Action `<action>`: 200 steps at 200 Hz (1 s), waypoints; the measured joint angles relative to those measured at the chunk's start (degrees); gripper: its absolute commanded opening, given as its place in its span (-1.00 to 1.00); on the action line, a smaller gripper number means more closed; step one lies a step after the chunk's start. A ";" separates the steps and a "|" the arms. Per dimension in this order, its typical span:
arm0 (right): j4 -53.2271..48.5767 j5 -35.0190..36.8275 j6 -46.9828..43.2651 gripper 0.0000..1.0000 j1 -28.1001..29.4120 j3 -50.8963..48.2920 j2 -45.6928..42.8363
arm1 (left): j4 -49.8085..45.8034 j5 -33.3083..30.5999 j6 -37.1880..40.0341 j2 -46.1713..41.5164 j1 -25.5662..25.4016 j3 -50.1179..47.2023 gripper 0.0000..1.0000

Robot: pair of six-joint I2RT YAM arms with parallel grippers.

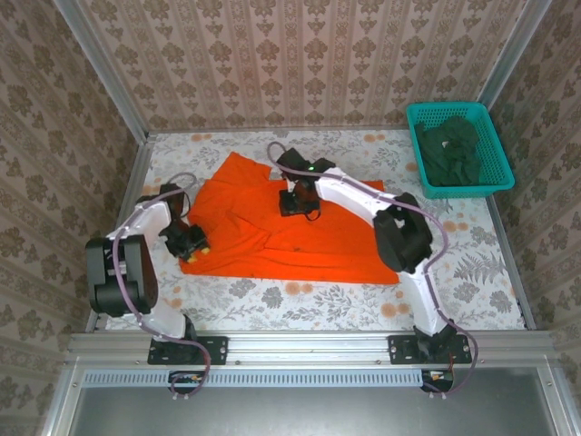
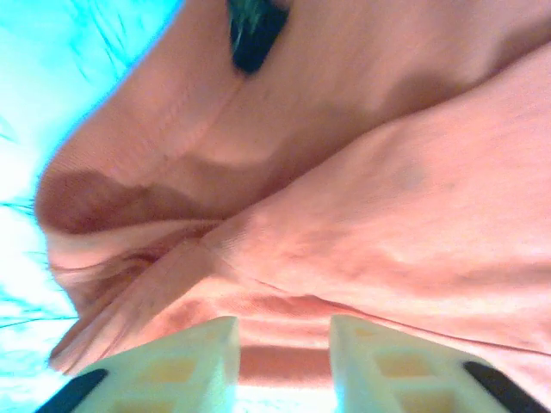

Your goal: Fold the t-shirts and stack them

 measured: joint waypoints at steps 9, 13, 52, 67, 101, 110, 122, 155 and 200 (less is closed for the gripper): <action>1.31 0.04 1.11 -0.26 -0.68 -5.27 -4.87 | -0.55 -1.38 -0.11 -2.05 -1.07 2.10 -0.25; 1.95 -0.02 1.44 -0.24 -0.98 -7.69 -7.04 | -0.66 -1.79 -0.20 -2.91 -1.55 2.89 -0.25; 10.78 -3.19 8.61 -0.26 -3.61 -38.01 -29.57 | -1.16 -4.04 -1.29 -7.28 -10.25 5.95 -0.41; 12.28 -4.98 10.73 -0.28 -4.26 -46.27 -33.29 | -0.81 -3.91 -2.21 -6.54 -13.11 4.72 -0.48; 15.85 -6.62 14.25 -0.30 -4.59 -59.60 -37.53 | 1.49 -3.82 -3.58 -1.99 -16.02 0.96 -0.52; 16.59 -6.99 14.78 -0.30 -4.59 -61.13 -37.92 | 2.73 -3.82 -3.89 0.00 -16.33 -0.24 -0.52; 17.81 -7.08 15.17 -0.31 -4.59 -61.81 -37.81 | 4.26 -3.93 -4.20 2.32 -16.50 -1.84 -0.52; 21.31 -7.19 16.20 -0.32 -4.59 -61.81 -35.47 | 6.64 -5.20 -4.24 6.16 -17.05 -4.13 -0.53; 23.67 -7.26 18.73 -0.32 -4.39 -63.39 -36.33 | 8.79 -6.47 -5.95 2.40 -17.79 -8.11 -0.50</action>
